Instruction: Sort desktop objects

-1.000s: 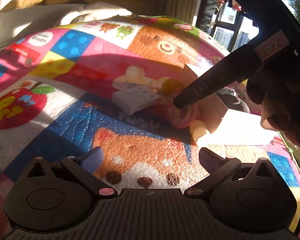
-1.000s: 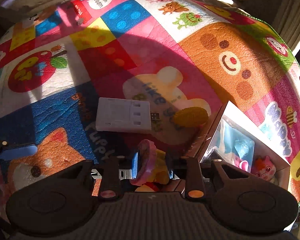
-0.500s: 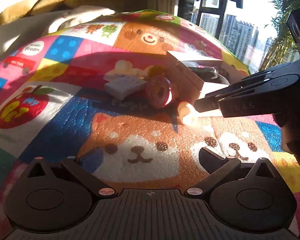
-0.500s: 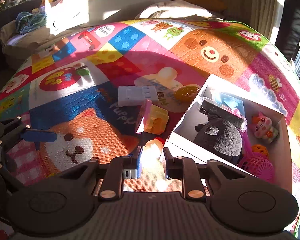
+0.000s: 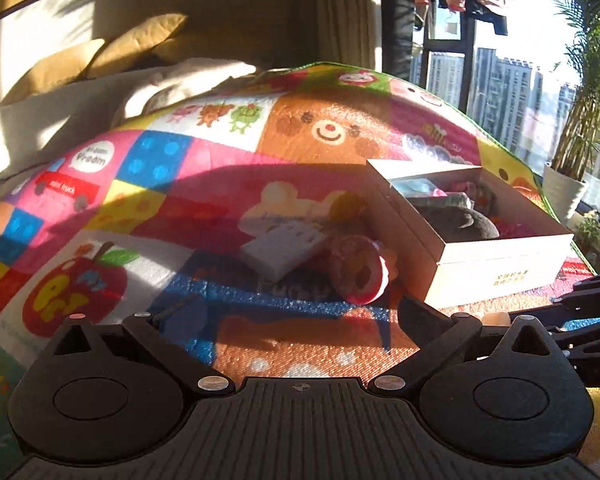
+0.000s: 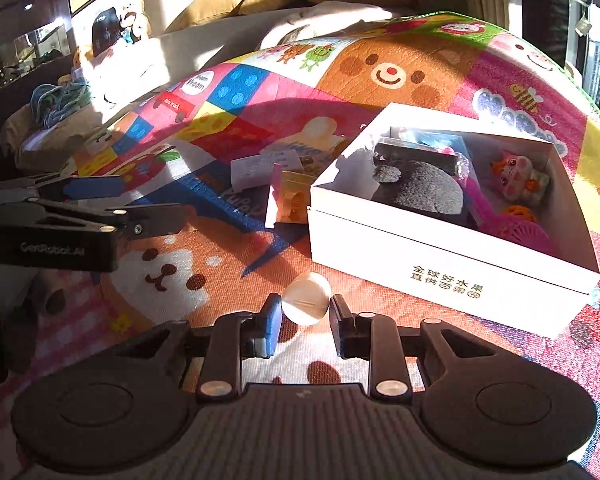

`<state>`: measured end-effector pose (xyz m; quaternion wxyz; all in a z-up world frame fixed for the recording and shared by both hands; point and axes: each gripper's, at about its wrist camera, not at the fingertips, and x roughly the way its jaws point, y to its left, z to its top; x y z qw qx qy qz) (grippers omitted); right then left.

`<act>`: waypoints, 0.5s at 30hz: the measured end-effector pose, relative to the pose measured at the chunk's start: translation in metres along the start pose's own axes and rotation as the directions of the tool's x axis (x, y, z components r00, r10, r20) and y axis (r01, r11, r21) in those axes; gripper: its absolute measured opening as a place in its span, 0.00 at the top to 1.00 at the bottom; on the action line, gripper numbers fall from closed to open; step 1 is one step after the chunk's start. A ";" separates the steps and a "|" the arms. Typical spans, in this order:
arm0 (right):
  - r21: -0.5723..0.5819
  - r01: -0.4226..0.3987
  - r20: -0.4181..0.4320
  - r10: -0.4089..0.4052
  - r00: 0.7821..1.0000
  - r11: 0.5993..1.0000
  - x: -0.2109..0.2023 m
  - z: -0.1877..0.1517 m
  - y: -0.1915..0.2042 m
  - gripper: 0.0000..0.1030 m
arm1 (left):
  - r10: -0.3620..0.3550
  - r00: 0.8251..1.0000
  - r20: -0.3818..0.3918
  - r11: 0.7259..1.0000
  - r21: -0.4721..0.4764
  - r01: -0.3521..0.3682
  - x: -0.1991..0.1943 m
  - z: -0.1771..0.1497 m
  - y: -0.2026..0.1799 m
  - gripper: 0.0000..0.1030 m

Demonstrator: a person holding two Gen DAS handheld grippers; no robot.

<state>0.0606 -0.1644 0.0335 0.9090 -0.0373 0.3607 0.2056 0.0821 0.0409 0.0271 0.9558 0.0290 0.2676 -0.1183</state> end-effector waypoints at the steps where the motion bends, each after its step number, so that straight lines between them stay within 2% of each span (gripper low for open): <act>1: -0.002 0.017 0.001 -0.017 1.000 1.000 -0.009 -0.008 -0.007 0.75 | -0.008 1.000 -0.006 1.000 0.027 0.008 0.009 0.003 -0.007 0.00; 4: 0.039 0.096 0.002 -0.097 0.995 0.995 -0.027 -0.025 -0.031 0.68 | -0.036 0.999 -0.033 0.996 0.083 0.038 0.038 0.008 -0.023 0.00; 9: 0.253 0.145 0.043 -0.160 0.986 0.957 -0.036 -0.047 -0.075 0.49 | -0.047 0.998 -0.042 0.996 0.076 0.050 0.065 0.013 -0.031 0.01; 10: 0.276 0.156 0.050 -0.177 0.983 0.948 -0.034 -0.050 -0.079 0.48 | -0.046 0.998 -0.050 0.996 0.073 0.050 0.068 0.015 -0.031 0.05; 11: 0.292 0.158 0.053 -0.181 0.982 0.943 -0.031 -0.051 -0.082 0.48 | -0.045 0.997 -0.060 0.996 0.075 0.049 0.071 0.016 -0.030 0.23; 12: 0.307 0.154 0.057 -0.180 0.982 0.939 -0.028 -0.051 -0.084 0.48 | -0.047 0.996 -0.072 0.995 0.079 0.052 0.073 0.017 -0.030 0.32; 13: 0.319 0.152 0.067 -0.182 0.981 0.936 -0.025 -0.052 -0.084 0.46 | -0.055 0.995 -0.078 0.995 0.084 0.061 0.074 0.017 -0.029 0.34; 15: 0.307 0.166 0.094 -0.204 0.975 0.937 -0.020 -0.054 -0.079 0.37 | -0.070 0.995 -0.074 0.992 0.099 0.077 0.076 0.016 -0.029 0.23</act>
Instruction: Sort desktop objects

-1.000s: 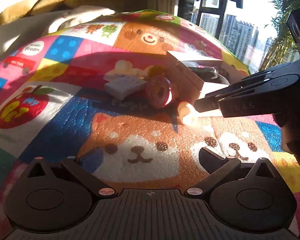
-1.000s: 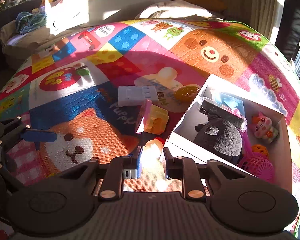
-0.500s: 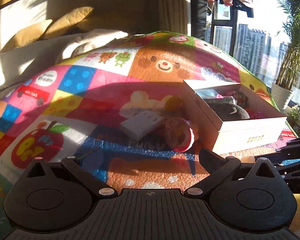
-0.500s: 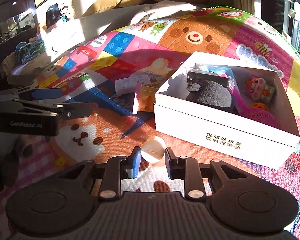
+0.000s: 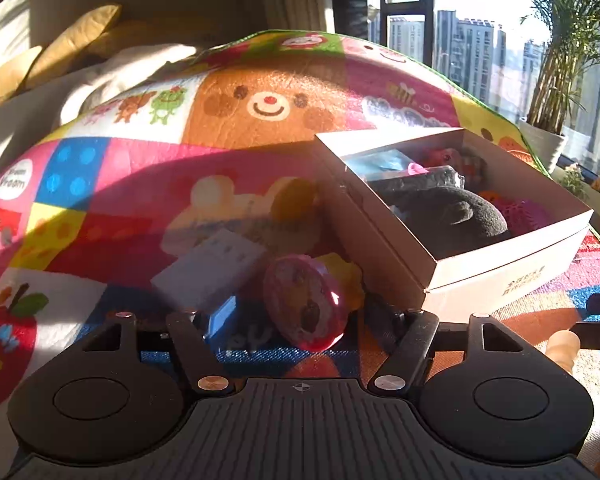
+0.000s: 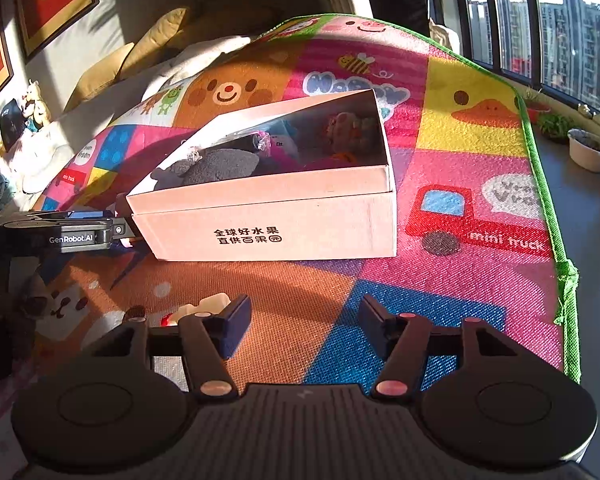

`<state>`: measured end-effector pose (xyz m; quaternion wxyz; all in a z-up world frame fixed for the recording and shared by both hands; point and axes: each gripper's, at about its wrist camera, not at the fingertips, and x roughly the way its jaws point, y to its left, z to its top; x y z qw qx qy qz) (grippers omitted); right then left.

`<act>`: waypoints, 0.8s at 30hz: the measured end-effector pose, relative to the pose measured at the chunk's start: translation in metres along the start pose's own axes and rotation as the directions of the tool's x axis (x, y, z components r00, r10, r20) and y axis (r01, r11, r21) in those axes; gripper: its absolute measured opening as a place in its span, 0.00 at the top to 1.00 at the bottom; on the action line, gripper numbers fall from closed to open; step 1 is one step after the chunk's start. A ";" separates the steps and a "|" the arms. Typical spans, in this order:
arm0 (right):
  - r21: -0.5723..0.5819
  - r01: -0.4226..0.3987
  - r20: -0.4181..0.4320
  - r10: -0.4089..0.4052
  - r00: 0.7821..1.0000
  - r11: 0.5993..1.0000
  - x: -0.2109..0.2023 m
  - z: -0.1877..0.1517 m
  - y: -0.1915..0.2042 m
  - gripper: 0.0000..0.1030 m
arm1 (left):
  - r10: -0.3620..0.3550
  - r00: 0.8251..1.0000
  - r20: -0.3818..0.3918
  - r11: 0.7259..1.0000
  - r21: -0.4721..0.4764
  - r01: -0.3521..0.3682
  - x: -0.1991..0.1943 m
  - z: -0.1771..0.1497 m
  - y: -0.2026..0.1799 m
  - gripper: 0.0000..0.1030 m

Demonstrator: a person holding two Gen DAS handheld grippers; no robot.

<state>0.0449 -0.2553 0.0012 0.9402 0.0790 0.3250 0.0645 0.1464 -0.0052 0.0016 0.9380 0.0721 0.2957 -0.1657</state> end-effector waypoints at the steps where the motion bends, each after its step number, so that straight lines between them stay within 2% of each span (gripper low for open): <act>1: -0.026 0.015 0.004 -0.015 1.000 1.000 0.001 0.000 0.004 0.37 | 0.000 1.000 0.002 1.000 0.008 0.000 0.002 0.000 0.000 0.16; 4: -0.037 0.015 0.014 -0.014 1.000 0.999 0.000 -0.001 0.007 0.34 | -0.011 1.000 -0.007 1.000 0.002 0.011 0.010 0.001 0.001 0.16; 6: -0.003 0.015 0.009 -0.015 1.000 1.000 0.001 0.000 0.002 0.30 | -0.022 0.999 -0.025 1.000 -0.006 0.022 0.016 0.003 0.000 0.23; 7: 0.014 0.010 0.007 -0.010 1.000 1.000 0.001 0.001 -0.001 0.29 | -0.029 0.999 -0.036 1.000 -0.005 0.028 0.018 0.003 0.000 0.34; 8: 0.024 0.006 0.009 -0.007 1.000 1.000 0.001 0.001 -0.002 0.28 | -0.028 0.999 -0.041 1.000 -0.007 0.028 0.019 0.003 -0.001 0.37; 13: 0.019 0.020 0.011 -0.020 1.000 1.000 0.002 0.001 0.000 0.23 | -0.007 1.000 -0.007 1.000 0.001 0.007 0.003 0.002 -0.003 0.40; 14: 0.023 0.020 0.010 -0.020 1.000 1.000 0.002 0.001 -0.001 0.23 | 0.001 1.000 0.006 1.000 0.017 -0.001 -0.005 0.001 -0.005 0.45; 16: 0.028 0.016 0.010 -0.016 1.000 0.999 0.002 0.001 -0.002 0.22 | 0.015 1.000 0.022 0.996 0.089 -0.017 -0.029 -0.002 -0.014 0.45; 19: 0.027 0.019 0.012 -0.019 1.000 0.999 0.001 0.001 -0.002 0.21 | 0.029 0.999 0.013 0.972 0.234 -0.032 -0.065 -0.016 -0.037 0.45; 21: 0.030 0.020 0.014 -0.021 1.000 0.999 0.001 0.001 -0.002 0.19 | 0.013 1.000 -0.028 0.958 0.287 -0.004 -0.084 -0.029 -0.051 0.45; 24: 0.032 0.021 0.013 -0.021 1.000 0.999 0.001 0.001 -0.002 0.16 | -0.030 0.995 -0.093 0.950 0.306 0.057 -0.100 -0.047 -0.067 0.45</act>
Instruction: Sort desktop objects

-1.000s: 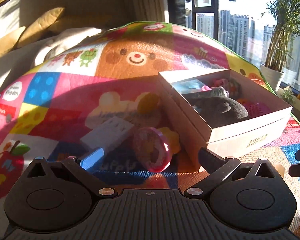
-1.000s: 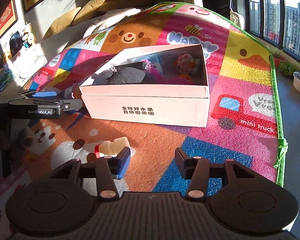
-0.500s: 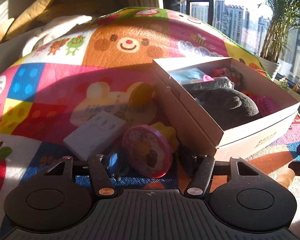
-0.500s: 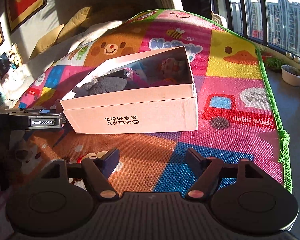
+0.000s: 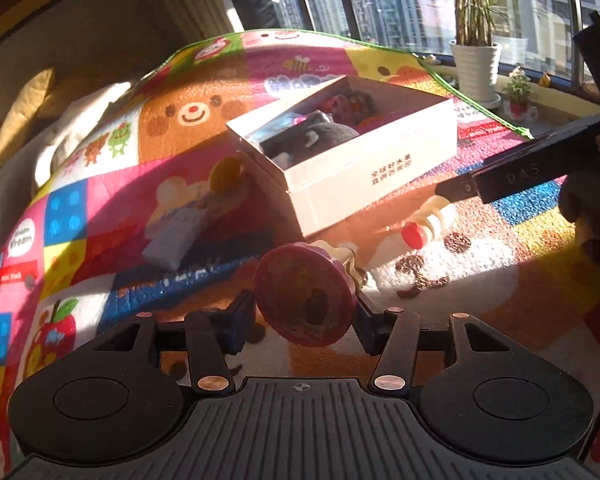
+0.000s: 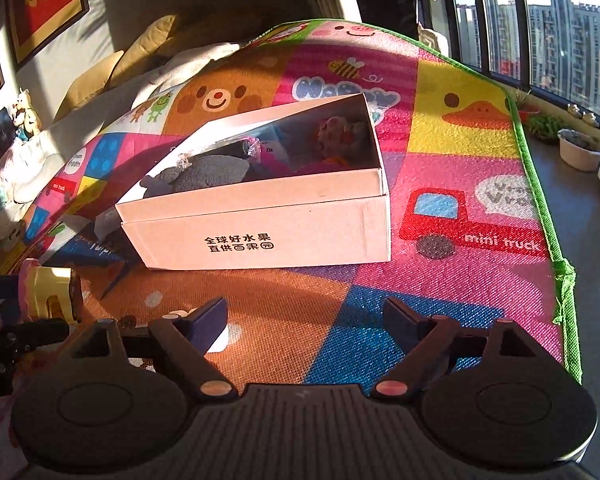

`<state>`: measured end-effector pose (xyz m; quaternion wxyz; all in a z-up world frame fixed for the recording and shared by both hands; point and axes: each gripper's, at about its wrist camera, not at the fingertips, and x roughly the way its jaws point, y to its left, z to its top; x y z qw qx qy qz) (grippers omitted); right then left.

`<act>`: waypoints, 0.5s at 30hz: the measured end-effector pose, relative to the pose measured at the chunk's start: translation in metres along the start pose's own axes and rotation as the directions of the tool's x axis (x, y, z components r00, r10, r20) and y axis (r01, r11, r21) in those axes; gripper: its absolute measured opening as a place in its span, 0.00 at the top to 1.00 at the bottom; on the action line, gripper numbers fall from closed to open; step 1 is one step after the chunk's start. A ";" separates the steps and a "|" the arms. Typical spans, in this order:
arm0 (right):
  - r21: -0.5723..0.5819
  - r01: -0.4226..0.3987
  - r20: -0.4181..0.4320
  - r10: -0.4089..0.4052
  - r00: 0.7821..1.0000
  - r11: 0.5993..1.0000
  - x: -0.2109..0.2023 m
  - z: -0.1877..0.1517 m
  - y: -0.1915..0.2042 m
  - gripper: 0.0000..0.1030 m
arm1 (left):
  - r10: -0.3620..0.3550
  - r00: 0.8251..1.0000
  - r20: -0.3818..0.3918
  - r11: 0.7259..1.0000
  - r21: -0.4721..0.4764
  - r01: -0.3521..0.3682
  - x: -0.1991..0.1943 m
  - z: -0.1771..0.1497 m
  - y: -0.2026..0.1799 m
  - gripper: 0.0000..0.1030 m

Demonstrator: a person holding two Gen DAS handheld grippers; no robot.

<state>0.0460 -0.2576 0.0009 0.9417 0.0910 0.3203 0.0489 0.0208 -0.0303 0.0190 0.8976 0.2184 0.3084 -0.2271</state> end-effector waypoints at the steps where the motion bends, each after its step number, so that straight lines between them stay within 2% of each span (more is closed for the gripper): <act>1: 0.000 0.000 0.000 0.000 1.000 1.000 0.000 0.000 0.000 0.16 | -0.022 1.000 -0.010 1.000 -0.002 0.022 -0.002 -0.003 -0.006 0.44; 3: -0.002 0.002 0.000 -0.002 1.000 1.000 0.000 0.000 0.000 0.15 | -0.057 0.998 -0.012 0.998 -0.009 0.057 -0.003 -0.007 -0.016 0.43; 6: -0.008 0.029 0.001 -0.029 1.000 1.000 -0.002 -0.001 0.002 0.15 | -0.091 0.996 0.012 0.995 -0.047 0.092 -0.005 -0.003 -0.023 0.36; 8: -0.009 0.052 -0.003 -0.052 0.999 0.999 -0.008 -0.003 0.004 0.15 | -0.105 0.994 0.041 0.992 -0.070 0.108 -0.010 0.000 -0.025 0.21; 9: -0.002 0.039 -0.018 -0.039 0.999 0.999 -0.012 -0.005 0.004 0.15 | -0.108 0.993 0.058 0.991 -0.075 0.112 -0.015 0.001 -0.027 0.17; 11: 0.006 -0.007 -0.043 0.008 0.999 1.000 -0.024 -0.014 0.007 0.12 | -0.109 0.991 0.082 0.989 -0.087 0.117 -0.021 0.001 -0.027 0.05; 13: -0.017 -0.022 -0.047 0.021 0.999 1.000 -0.038 -0.023 0.014 0.11 | -0.097 0.992 0.083 0.988 -0.113 0.106 -0.024 -0.004 -0.026 0.05; 15: -0.045 -0.037 -0.041 0.036 0.999 0.998 -0.048 -0.027 0.021 0.11 | -0.053 0.996 0.078 0.984 -0.165 0.065 -0.025 -0.013 -0.023 0.01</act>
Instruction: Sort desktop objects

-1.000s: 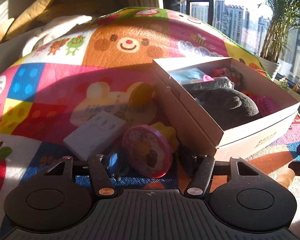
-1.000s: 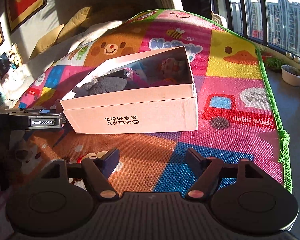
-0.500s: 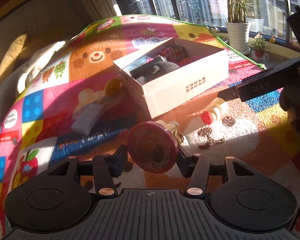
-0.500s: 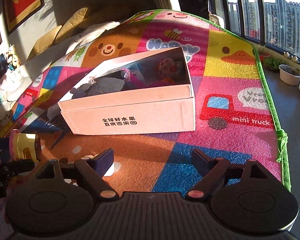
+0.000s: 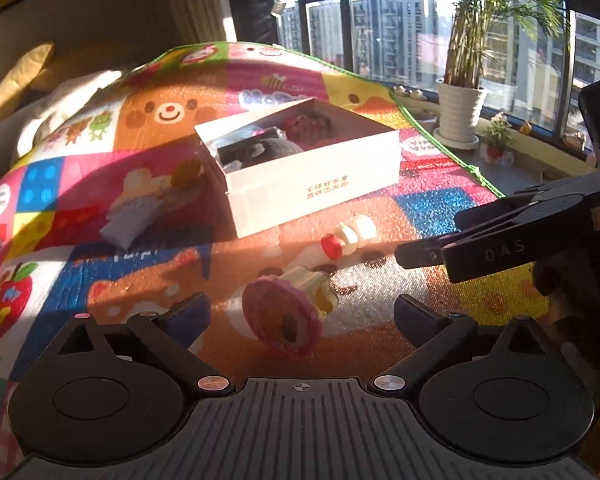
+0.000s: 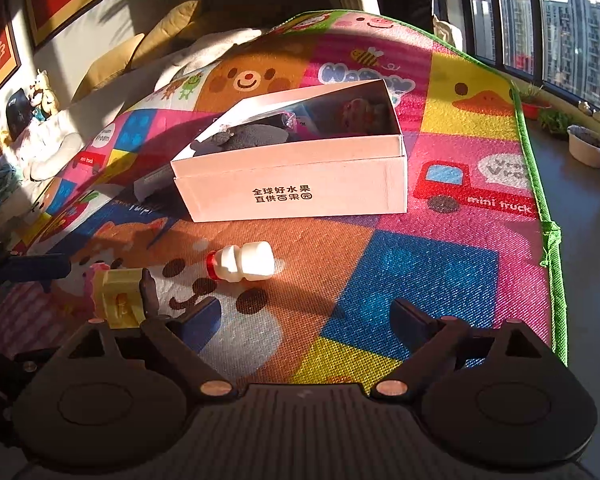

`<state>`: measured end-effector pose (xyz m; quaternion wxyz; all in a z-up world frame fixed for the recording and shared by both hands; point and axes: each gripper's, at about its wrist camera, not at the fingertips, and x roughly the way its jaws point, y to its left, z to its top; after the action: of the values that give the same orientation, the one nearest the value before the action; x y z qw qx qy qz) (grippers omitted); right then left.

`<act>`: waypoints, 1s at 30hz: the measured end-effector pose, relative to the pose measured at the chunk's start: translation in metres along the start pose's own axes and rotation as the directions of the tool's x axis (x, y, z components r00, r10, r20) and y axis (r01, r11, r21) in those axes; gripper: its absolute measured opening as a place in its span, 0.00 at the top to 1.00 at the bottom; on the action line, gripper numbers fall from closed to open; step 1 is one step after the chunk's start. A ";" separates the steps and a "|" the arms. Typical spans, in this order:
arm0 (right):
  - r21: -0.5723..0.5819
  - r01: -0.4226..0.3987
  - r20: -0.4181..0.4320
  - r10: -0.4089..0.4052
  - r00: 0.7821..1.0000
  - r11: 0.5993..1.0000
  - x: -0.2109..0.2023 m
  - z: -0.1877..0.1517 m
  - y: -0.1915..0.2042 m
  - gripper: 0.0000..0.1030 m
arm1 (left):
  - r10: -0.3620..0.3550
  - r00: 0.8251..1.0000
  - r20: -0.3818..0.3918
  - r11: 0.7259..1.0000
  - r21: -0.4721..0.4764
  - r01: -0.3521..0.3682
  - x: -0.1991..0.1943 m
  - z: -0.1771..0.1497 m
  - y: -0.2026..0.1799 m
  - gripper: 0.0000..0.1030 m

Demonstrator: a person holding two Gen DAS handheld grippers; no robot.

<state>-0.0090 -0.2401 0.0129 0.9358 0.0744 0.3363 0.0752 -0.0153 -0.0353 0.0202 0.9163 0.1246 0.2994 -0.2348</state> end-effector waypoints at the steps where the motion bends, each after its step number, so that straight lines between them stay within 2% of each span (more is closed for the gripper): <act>1: -0.023 -0.002 0.022 0.003 1.000 1.000 -0.006 -0.001 0.006 0.11 | 0.026 1.000 -0.002 0.999 -0.034 -0.026 0.000 -0.005 0.003 0.00; 3: -0.070 -0.002 0.058 0.006 0.998 0.998 -0.015 0.000 0.017 0.12 | 0.063 0.998 -0.012 0.992 -0.110 -0.064 -0.001 -0.017 0.011 0.00; 5: -0.116 -0.026 0.077 0.035 0.996 0.993 -0.021 0.002 0.030 0.24 | 0.091 0.996 0.004 0.971 -0.224 -0.088 -0.010 -0.033 0.025 0.00; 6: -0.141 -0.044 0.080 0.055 0.995 0.989 -0.023 0.004 0.038 0.34 | 0.109 0.994 0.013 0.957 -0.272 -0.101 -0.014 -0.040 0.031 0.00; 8: -0.190 -0.088 0.080 0.104 0.991 0.978 -0.025 0.007 0.055 0.38 | 0.144 0.989 0.044 0.937 -0.327 -0.122 -0.026 -0.050 0.039 0.00; 11: -0.262 -0.133 0.091 0.162 0.983 0.956 -0.022 0.008 0.085 0.38 | 0.171 0.983 0.073 0.933 -0.332 -0.137 -0.041 -0.056 0.041 0.00; 14: -0.300 -0.174 0.044 0.195 0.980 0.938 -0.008 0.008 0.107 0.43 | 0.152 0.985 0.082 0.942 -0.315 -0.119 -0.049 -0.055 0.037 0.00; 15: -0.303 -0.182 0.025 0.199 0.980 0.935 -0.003 0.009 0.110 0.51 | 0.146 0.986 0.086 0.946 -0.304 -0.114 -0.050 -0.055 0.033 0.00; 16: -0.306 -0.182 0.001 0.192 0.981 0.935 0.004 0.008 0.113 0.56 | 0.146 0.985 0.088 0.948 -0.297 -0.114 -0.050 -0.054 0.032 0.00; 17: -0.305 -0.154 0.021 0.169 0.985 0.940 0.006 0.007 0.112 0.60 | 0.147 0.985 0.090 0.948 -0.296 -0.115 -0.050 -0.053 0.030 0.00; 19: -0.236 -0.190 0.005 0.196 0.980 0.953 0.006 0.012 0.098 0.68 | 0.139 0.986 0.090 0.947 -0.303 -0.105 -0.050 -0.051 0.028 0.00; 22: -0.090 -0.259 -0.012 0.259 0.966 0.962 0.003 0.018 0.066 0.72 | 0.123 0.989 0.087 0.944 -0.318 -0.089 -0.044 -0.047 0.025 0.00; 27: 0.101 -0.242 -0.012 0.244 0.970 0.965 0.002 0.014 0.013 0.72 | 0.077 0.988 0.131 0.960 -0.277 -0.038 -0.028 -0.032 0.004 0.00; 30: 0.126 -0.224 0.037 0.221 0.975 0.966 -0.012 0.007 -0.004 0.70 | 0.066 0.987 0.147 0.965 -0.263 -0.025 -0.017 -0.027 -0.005 0.00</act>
<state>-0.0134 -0.2471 0.0252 0.9183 0.1733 0.3195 0.1569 -0.0426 -0.0236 0.0087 0.9503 -0.0083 0.2530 -0.1814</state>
